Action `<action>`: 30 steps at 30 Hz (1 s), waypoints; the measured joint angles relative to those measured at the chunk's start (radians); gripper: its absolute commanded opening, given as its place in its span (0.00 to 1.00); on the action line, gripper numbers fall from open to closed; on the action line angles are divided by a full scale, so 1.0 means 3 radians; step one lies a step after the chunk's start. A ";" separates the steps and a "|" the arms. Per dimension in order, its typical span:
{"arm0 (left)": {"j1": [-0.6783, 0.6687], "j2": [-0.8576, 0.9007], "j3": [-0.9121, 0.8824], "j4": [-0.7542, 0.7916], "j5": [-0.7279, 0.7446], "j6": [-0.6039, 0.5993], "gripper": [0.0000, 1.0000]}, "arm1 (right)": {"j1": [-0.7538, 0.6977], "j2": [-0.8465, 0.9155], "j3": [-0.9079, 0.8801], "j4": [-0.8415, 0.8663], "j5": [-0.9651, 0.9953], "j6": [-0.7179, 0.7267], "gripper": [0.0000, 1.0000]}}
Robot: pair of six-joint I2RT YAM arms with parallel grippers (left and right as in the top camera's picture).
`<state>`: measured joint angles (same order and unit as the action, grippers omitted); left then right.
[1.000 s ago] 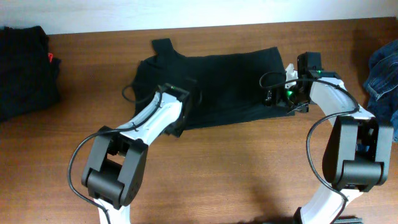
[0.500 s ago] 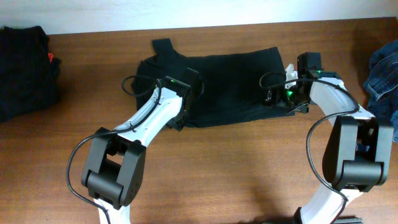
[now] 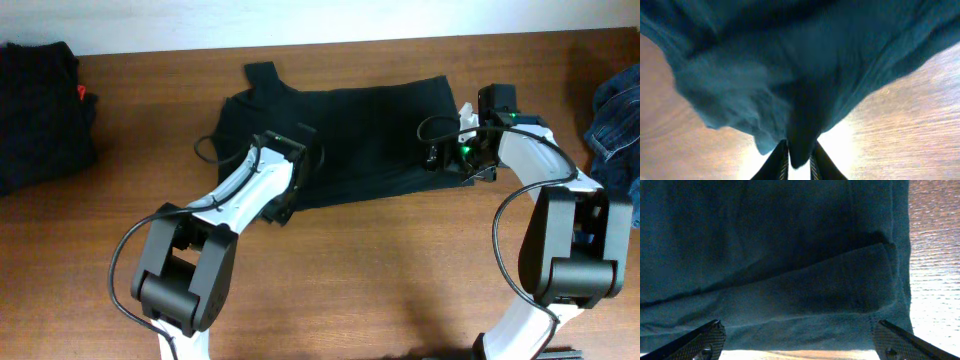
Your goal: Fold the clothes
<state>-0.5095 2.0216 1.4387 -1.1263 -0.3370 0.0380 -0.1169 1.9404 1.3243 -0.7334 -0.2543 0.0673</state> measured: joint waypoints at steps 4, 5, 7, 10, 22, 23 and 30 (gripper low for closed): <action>0.0000 0.0000 -0.0099 0.0006 0.0000 0.0000 0.16 | 0.0000 -0.0001 0.0000 0.0000 0.0000 0.0001 0.99; 0.0000 0.0000 -0.0112 0.0019 0.0000 0.0000 0.16 | 0.0000 -0.0001 0.0000 0.0000 0.0001 0.0001 0.99; 0.0000 0.0000 -0.0122 0.0051 0.0000 -0.0001 0.15 | 0.0000 -0.0001 0.0000 0.0000 0.0000 -0.0001 0.99; 0.0000 0.0000 -0.0122 0.0117 0.0001 0.0000 0.15 | 0.0000 -0.0001 0.0000 0.0000 0.0000 0.0000 0.99; 0.0000 -0.0001 -0.0122 0.0203 0.0003 -0.0014 0.07 | 0.0000 -0.0001 0.0000 0.0000 0.0000 0.0001 0.99; 0.0000 0.0000 -0.0122 0.0210 0.0005 -0.0018 0.03 | 0.0000 -0.0001 0.0000 0.0000 0.0000 0.0000 0.99; 0.0000 0.0000 -0.0122 0.0231 0.0014 0.0000 0.00 | 0.0000 -0.0001 0.0000 -0.0003 0.0000 0.0000 0.99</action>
<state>-0.5095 2.0216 1.4021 -1.0569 -0.3328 0.0380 -0.1169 1.9400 1.3243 -0.7341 -0.2543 0.0673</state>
